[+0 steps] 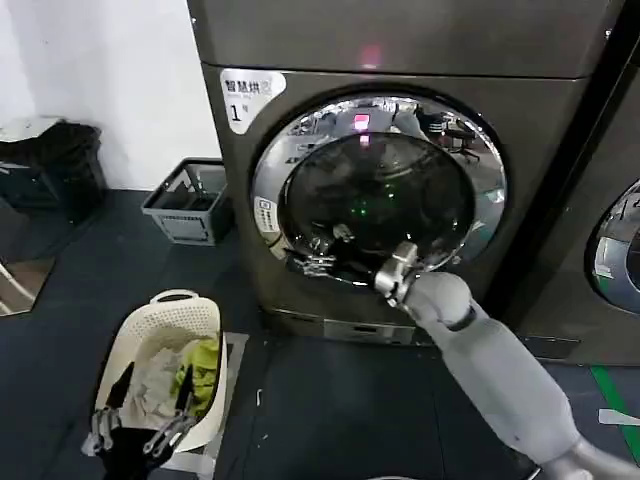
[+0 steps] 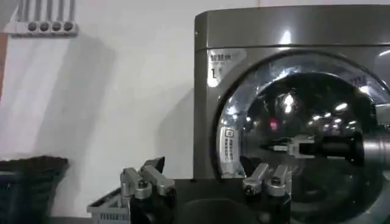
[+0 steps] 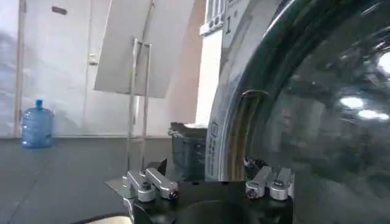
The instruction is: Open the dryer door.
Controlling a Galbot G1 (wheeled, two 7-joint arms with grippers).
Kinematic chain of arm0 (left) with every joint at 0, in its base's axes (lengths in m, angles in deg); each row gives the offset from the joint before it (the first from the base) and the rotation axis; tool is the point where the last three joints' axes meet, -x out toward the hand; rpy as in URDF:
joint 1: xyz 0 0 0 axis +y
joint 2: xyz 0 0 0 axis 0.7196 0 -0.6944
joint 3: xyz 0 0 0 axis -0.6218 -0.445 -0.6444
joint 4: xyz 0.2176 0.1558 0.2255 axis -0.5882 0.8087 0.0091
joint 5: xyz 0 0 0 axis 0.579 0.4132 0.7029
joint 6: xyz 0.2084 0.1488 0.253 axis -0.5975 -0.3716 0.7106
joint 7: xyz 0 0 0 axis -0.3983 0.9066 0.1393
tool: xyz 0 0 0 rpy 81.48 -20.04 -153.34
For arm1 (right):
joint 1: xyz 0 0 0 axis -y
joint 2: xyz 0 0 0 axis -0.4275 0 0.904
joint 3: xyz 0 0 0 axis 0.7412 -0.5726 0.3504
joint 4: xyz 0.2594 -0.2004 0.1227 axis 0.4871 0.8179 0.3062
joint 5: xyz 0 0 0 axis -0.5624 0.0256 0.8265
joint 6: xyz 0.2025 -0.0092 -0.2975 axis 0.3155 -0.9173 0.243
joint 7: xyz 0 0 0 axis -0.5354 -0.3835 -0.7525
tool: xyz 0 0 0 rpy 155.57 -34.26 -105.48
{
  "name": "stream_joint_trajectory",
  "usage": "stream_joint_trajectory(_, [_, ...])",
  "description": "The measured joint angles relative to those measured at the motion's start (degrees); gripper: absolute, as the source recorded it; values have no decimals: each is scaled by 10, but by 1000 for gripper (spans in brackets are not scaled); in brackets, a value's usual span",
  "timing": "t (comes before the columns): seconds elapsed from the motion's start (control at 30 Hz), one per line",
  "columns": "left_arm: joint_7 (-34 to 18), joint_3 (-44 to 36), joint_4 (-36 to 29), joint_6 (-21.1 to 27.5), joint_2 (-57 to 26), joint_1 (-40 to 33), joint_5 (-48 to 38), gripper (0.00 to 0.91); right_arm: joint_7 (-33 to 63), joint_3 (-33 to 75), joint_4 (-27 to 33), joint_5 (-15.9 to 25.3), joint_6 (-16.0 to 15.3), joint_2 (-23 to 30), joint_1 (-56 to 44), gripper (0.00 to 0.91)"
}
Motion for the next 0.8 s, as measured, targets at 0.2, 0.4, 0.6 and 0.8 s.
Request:
stream_joint_trajectory(0.2, [-13, 4, -1, 7, 6, -3, 7, 907, 2, -2, 42, 1, 6, 33, 12, 907])
stream_joint_trajectory(0.4, [-14, 6, -2, 10, 9, -2, 14, 907, -5, -6, 77, 3, 13, 54, 24, 907])
stream_joint_trajectory(0.6, [-20, 6, -2, 15, 15, 0, 37, 907, -17, -7, 107, 5, 17, 69, 36, 907])
stream_joint_trajectory(0.8, [-17, 12, -8, 40, 11, -7, 21, 907, -42, -8, 119, 1, 16, 75, 47, 907])
